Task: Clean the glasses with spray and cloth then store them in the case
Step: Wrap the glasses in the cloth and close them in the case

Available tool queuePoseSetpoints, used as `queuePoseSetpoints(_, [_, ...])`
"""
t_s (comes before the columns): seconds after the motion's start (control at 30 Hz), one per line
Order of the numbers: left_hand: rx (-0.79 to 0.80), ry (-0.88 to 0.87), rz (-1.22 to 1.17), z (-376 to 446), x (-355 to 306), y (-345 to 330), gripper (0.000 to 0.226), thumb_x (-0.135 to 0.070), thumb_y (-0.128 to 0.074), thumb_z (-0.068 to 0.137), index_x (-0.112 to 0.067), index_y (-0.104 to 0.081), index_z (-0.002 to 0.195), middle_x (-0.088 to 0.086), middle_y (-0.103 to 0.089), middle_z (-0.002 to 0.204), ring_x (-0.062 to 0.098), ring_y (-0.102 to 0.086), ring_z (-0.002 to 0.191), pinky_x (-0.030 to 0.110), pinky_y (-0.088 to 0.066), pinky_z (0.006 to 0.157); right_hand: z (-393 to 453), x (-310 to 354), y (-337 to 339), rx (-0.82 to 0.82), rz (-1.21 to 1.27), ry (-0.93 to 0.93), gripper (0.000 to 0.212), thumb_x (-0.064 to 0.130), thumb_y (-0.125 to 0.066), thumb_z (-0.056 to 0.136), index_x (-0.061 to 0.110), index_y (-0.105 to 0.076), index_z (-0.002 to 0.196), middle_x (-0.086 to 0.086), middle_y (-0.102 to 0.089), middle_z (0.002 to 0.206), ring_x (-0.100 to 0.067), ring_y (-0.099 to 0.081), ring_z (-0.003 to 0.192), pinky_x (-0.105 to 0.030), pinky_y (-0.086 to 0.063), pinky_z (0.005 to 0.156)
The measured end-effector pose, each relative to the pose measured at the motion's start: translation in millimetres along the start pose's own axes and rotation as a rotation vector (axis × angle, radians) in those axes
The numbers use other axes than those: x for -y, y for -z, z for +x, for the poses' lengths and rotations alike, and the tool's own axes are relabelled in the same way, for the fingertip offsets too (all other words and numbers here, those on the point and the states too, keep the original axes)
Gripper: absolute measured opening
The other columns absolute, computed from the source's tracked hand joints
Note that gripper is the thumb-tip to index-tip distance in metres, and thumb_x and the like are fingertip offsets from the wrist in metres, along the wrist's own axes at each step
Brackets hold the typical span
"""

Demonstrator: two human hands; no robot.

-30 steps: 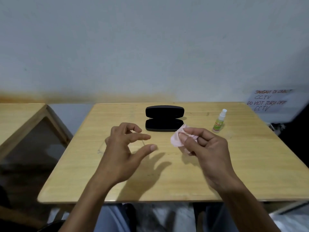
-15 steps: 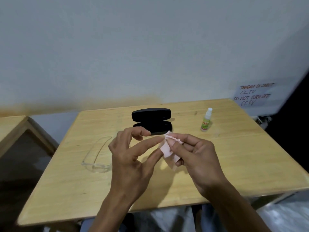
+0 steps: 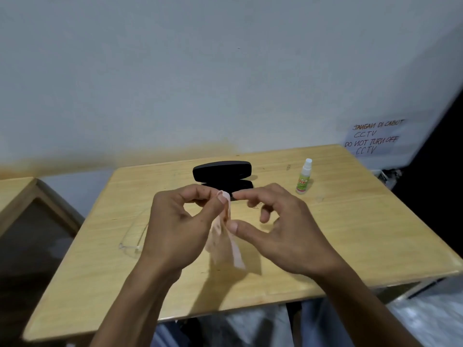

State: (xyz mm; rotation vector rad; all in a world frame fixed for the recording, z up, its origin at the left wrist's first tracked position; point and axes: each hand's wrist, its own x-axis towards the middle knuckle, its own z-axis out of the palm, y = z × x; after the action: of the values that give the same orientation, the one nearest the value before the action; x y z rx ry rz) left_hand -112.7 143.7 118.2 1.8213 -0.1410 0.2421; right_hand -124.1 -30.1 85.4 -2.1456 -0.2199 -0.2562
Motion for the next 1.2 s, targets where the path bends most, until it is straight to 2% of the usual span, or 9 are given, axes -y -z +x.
queuePoseSetpoints(0.13, [0.004,-0.004,-0.008,1.8,-7.0,7.1,0.015,-0.014,-0.075,0.081,-0.012,-0.074,0.067,0.004,-0.073,0.072,-0.002,-0.058,0.058,0.001,-0.04,0.058,8.9,6.7,-10.3,0.012,0.089,0.076,0.004,0.028,-0.073,0.089,0.028,-0.076,0.091,0.017,-0.068,0.081,-0.006,-0.057,0.072,-0.009,-0.038,0.056])
queuePoseSetpoints(0.27, [-0.032,0.052,-0.039,3.8,-4.1,14.1,0.013,-0.015,-0.076,0.08,-0.011,-0.075,0.068,0.002,-0.074,0.071,0.002,-0.054,0.053,0.014,-0.042,0.059,8.7,15.4,-11.4,0.005,0.261,0.082,0.004,0.026,-0.072,0.09,0.026,-0.074,0.093,0.012,-0.071,0.083,-0.002,-0.058,0.066,-0.01,-0.036,0.051])
queuePoseSetpoints(0.47, [-0.032,0.086,-0.052,2.5,-3.4,18.3,0.014,-0.008,-0.074,0.08,-0.01,-0.075,0.066,0.004,-0.074,0.072,0.007,-0.06,0.063,0.018,-0.048,0.066,13.6,20.9,-26.0,0.013,0.144,0.103,0.009,0.014,-0.068,0.091,0.019,-0.073,0.088,0.011,-0.068,0.075,-0.001,-0.062,0.065,-0.008,-0.04,0.055])
queuePoseSetpoints(0.53, [-0.057,0.115,-0.082,3.6,-1.9,22.2,0.014,-0.007,-0.073,0.08,-0.009,-0.075,0.067,0.008,-0.075,0.075,0.014,-0.064,0.073,0.028,-0.05,0.077,16.3,20.2,-20.9,0.089,0.27,0.048,0.009,0.013,-0.066,0.094,0.016,-0.073,0.09,0.006,-0.073,0.078,0.001,-0.064,0.065,-0.008,-0.043,0.059])
queuePoseSetpoints(0.7, [-0.066,0.185,-0.143,7.1,-0.8,29.3,0.013,-0.005,-0.071,0.082,-0.004,-0.072,0.07,0.015,-0.072,0.073,0.012,-0.057,0.068,0.027,-0.045,0.073,23.5,15.1,-7.9,0.151,0.451,-0.027,0.012,0.017,-0.065,0.096,0.012,-0.075,0.091,0.01,-0.072,0.074,0.0,-0.063,0.07,-0.014,-0.047,0.065])
queuePoseSetpoints(0.77, [-0.037,0.163,-0.126,8.1,1.8,30.1,0.013,-0.007,-0.071,0.083,-0.005,-0.072,0.07,0.022,-0.07,0.075,0.018,-0.056,0.07,0.031,-0.045,0.073,24.9,14.7,-5.3,0.146,0.396,0.003,0.011,0.018,-0.066,0.096,0.017,-0.076,0.091,0.011,-0.073,0.08,-0.002,-0.065,0.078,-0.019,-0.048,0.072])
queuePoseSetpoints(0.9, [0.035,0.07,0.006,9.5,-0.4,25.8,0.014,-0.019,-0.074,0.083,-0.012,-0.074,0.071,0.009,-0.074,0.072,0.016,-0.064,0.07,0.032,-0.053,0.075,26.6,26.3,-4.5,0.113,0.37,0.085,0.011,0.022,-0.073,0.091,0.02,-0.076,0.101,0.008,-0.076,0.092,-0.002,-0.069,0.088,-0.015,-0.05,0.074])
queuePoseSetpoints(1.07, [0.065,0.006,0.097,10.4,-5.6,28.7,0.012,-0.023,-0.077,0.081,-0.016,-0.074,0.072,0.006,-0.073,0.073,0.022,-0.066,0.074,0.037,-0.055,0.063,33.0,29.0,-6.6,0.047,0.361,0.122,0.009,0.019,-0.07,0.094,0.016,-0.078,0.093,0.001,-0.078,0.086,-0.015,-0.073,0.083,-0.032,-0.058,0.078])
queuePoseSetpoints(1.2, [0.127,-0.046,0.134,9.7,-6.6,30.4,0.009,-0.017,-0.074,0.083,-0.019,-0.076,0.075,0.003,-0.072,0.073,0.01,-0.06,0.067,0.028,-0.051,0.063,34.8,30.4,-2.2,0.093,0.474,0.098,0.013,0.011,-0.065,0.096,0.012,-0.074,0.087,0.008,-0.074,0.075,-0.006,-0.065,0.069,-0.017,-0.049,0.063])
